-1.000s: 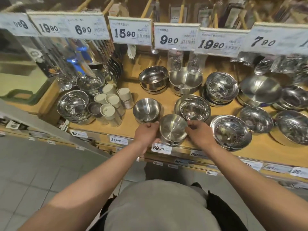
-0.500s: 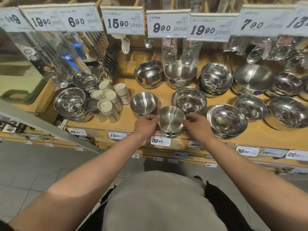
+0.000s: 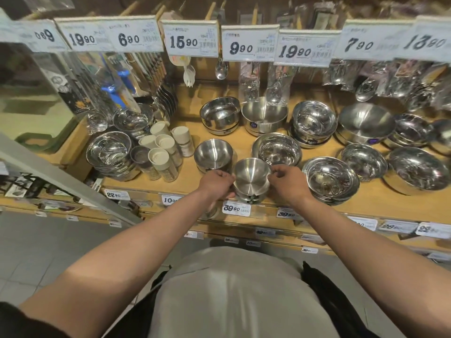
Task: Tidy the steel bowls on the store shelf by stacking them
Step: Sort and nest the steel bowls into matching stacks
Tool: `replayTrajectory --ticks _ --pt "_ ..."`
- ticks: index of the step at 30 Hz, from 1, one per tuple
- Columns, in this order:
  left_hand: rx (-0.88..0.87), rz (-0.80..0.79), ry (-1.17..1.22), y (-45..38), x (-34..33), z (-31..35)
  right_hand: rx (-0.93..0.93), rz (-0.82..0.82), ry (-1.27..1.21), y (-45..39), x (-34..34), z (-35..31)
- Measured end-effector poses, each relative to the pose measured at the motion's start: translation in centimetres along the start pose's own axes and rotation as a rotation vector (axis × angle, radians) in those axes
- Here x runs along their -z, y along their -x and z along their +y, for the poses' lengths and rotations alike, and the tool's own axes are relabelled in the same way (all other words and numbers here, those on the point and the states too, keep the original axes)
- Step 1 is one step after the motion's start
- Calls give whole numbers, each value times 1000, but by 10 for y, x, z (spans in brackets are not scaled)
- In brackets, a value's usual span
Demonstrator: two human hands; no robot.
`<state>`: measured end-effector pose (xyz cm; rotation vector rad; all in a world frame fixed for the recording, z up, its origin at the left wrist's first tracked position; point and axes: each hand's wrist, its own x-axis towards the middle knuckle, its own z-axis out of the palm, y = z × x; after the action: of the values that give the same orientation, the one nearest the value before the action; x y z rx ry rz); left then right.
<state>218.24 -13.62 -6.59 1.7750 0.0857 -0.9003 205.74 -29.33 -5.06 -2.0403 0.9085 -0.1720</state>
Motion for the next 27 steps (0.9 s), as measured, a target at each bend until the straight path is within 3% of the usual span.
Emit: replayTrajectory --ticks 27 --pt "30 -15 20 -2 0 6 -113 1 -114 2 -5 1"
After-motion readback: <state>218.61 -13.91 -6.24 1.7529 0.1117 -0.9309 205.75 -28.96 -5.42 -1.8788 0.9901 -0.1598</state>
